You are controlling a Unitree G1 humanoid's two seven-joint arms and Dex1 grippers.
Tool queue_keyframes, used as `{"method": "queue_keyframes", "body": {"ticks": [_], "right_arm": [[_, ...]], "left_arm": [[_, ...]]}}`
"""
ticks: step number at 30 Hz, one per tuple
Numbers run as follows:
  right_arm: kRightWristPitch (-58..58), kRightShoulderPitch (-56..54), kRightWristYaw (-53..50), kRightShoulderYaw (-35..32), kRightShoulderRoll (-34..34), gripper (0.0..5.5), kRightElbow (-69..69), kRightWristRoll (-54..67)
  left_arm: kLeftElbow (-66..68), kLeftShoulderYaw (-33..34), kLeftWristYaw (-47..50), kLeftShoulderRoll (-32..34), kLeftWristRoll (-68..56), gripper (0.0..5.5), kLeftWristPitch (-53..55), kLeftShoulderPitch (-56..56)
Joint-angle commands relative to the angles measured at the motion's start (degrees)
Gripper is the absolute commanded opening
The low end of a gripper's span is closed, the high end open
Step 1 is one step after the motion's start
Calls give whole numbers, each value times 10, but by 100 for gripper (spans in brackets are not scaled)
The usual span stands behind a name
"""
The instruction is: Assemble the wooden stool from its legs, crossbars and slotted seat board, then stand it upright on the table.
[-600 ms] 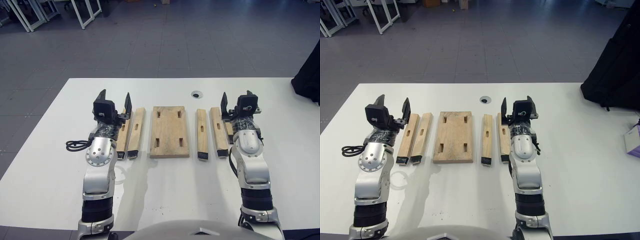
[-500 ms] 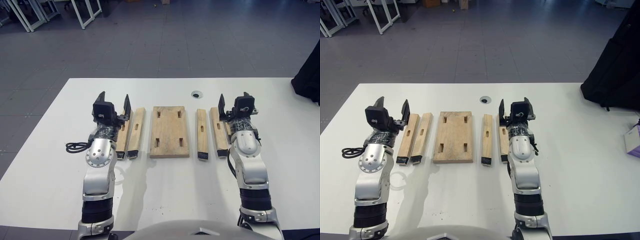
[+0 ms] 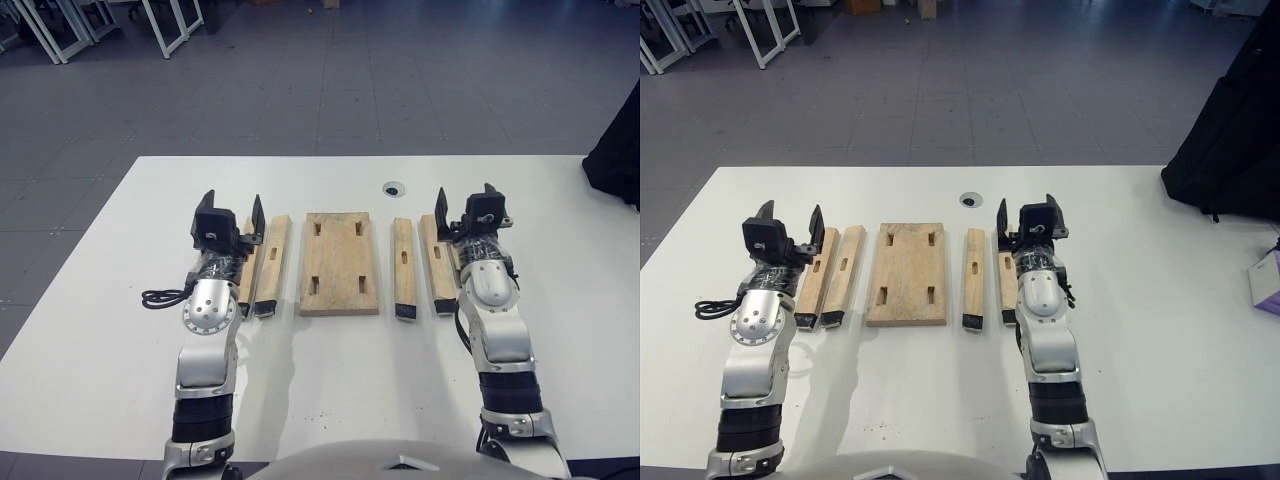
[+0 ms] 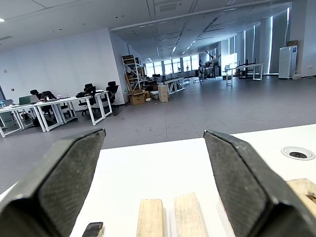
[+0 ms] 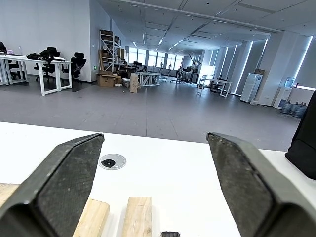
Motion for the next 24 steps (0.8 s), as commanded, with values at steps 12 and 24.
{"method": "queue_keyframes", "body": {"ticks": [12,24], "right_arm": [[-19,-33,18,-12,-18,384,44,5],[103,9,64,-116,-57,384,52,98]], "left_arm": [[28,-13,17,-22,1,368,-26,-11],[19,-20,40,-41,12,368,-33,13]]}}
